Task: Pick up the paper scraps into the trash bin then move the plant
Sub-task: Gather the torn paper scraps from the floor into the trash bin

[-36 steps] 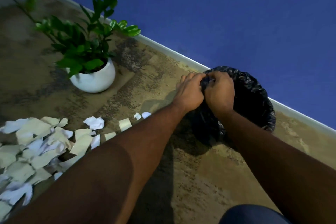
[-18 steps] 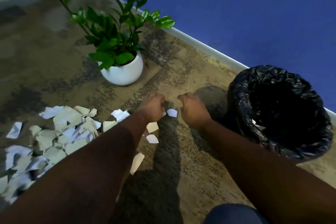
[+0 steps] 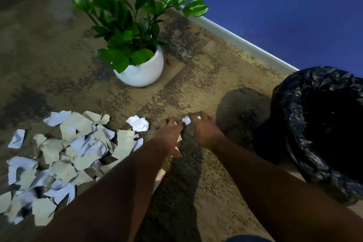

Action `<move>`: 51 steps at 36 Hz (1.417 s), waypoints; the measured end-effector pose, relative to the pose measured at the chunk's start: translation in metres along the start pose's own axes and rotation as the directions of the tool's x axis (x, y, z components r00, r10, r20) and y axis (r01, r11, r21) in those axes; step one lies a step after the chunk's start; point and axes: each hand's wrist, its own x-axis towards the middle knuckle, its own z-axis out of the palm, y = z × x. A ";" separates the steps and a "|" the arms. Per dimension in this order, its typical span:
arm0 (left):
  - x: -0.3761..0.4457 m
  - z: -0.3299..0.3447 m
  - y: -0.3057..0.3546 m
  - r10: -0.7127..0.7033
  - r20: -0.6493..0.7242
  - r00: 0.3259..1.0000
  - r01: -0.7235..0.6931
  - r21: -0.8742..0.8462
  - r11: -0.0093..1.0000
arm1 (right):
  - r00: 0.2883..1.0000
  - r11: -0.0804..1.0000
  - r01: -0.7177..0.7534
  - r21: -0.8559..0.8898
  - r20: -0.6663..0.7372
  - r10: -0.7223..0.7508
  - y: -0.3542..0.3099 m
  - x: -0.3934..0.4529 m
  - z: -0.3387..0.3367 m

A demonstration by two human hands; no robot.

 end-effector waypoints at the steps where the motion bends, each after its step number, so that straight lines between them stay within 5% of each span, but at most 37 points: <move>1: 0.000 0.000 0.000 -0.001 -0.008 1.000 0.001 0.008 1.000 | 1.000 1.000 -0.003 0.005 0.004 0.003 -0.001 0.002 0.003; 11: -0.001 0.008 -0.005 0.086 -0.090 0.992 -0.078 0.094 0.993 | 0.999 0.990 0.037 -0.134 -0.023 -0.041 -0.009 0.014 0.017; 23: 0.000 -0.001 0.003 0.178 0.039 0.983 -0.178 -0.004 0.984 | 0.977 0.981 0.116 -0.153 -0.159 -0.141 -0.010 -0.003 0.014; 29: 0.002 -0.009 0.010 0.110 0.125 0.986 -0.110 -0.009 0.994 | 0.986 0.988 0.080 -0.134 -0.133 -0.098 -0.015 -0.008 0.007; 38: 0.001 -0.021 0.004 0.036 0.055 0.998 -0.031 -0.090 0.995 | 0.997 1.000 -0.008 0.024 -0.083 0.010 -0.014 -0.020 -0.006; 51: -0.008 -0.071 0.052 -0.042 -0.189 0.981 -0.010 -0.265 0.964 | 0.948 0.999 0.002 0.048 -0.317 0.013 -0.010 -0.053 -0.070</move>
